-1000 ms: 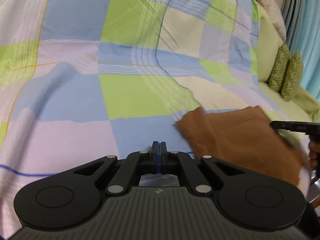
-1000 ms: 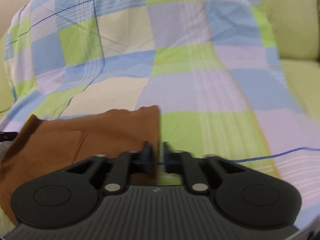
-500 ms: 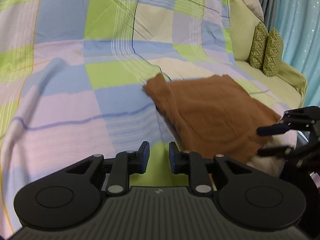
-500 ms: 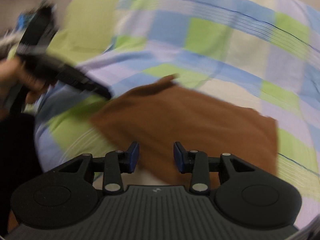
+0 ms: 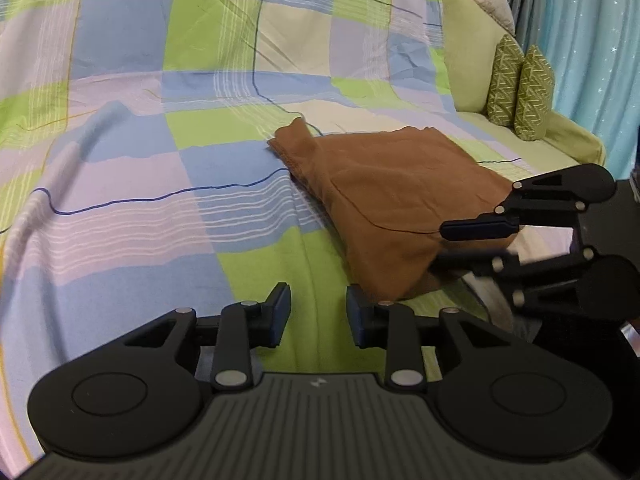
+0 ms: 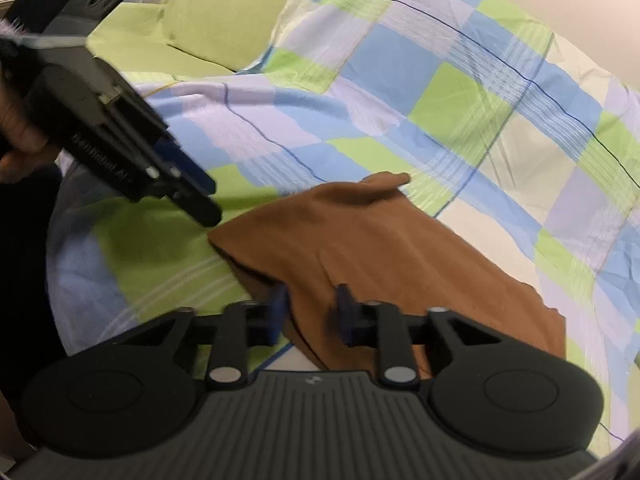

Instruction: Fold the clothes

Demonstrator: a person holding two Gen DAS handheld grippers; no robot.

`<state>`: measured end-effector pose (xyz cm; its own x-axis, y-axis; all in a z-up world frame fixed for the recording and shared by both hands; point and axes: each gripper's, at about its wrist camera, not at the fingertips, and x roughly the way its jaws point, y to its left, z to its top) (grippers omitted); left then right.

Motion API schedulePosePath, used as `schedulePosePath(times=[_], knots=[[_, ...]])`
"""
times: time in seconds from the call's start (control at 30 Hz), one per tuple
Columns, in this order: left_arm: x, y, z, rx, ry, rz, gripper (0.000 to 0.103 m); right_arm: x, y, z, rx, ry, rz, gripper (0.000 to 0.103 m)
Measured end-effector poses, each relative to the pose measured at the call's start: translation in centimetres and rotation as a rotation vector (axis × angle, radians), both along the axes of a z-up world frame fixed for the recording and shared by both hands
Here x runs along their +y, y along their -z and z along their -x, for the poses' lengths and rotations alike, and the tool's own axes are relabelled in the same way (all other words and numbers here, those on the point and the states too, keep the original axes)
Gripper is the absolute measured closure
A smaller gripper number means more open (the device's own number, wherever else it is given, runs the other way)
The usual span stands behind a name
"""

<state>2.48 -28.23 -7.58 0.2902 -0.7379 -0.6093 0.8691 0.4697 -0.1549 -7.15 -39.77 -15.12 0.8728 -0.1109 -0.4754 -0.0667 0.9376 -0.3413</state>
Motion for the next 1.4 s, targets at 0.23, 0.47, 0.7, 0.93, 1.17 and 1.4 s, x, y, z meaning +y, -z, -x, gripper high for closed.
schedulePosePath(times=[0.23,0.47,0.7,0.93,1.17,1.4], knots=[[-0.8,-0.1,1.8,-0.029,0.097,0.037,0.058,-1.5,-0.9,1.8,-0.021,0.071,-0.037,0.103],[-1.9,0.6,3.8,-0.096,0.117,-0.008,0.056,-1.2,-1.0,2.3,-0.02,0.05,-0.037,0.103],[-1.3,0.8,3.0,-0.069,0.071,-0.001,0.056,1.8,0.5,1.5,0.029,-0.081,0.135,0.098],[-1.5,0.9,3.4,-0.073,0.076,-0.003,0.056,2.9,0.8,1.4,0.04,-0.136,0.256,0.086],[-1.5,0.8,3.6,-0.077,0.076,0.001,0.054,2.4,0.7,1.3,0.019,-0.124,0.212,0.083],[-1.6,0.7,4.0,-0.101,0.071,0.011,0.049,2.6,1.2,0.5,-0.007,-0.089,0.286,0.083]])
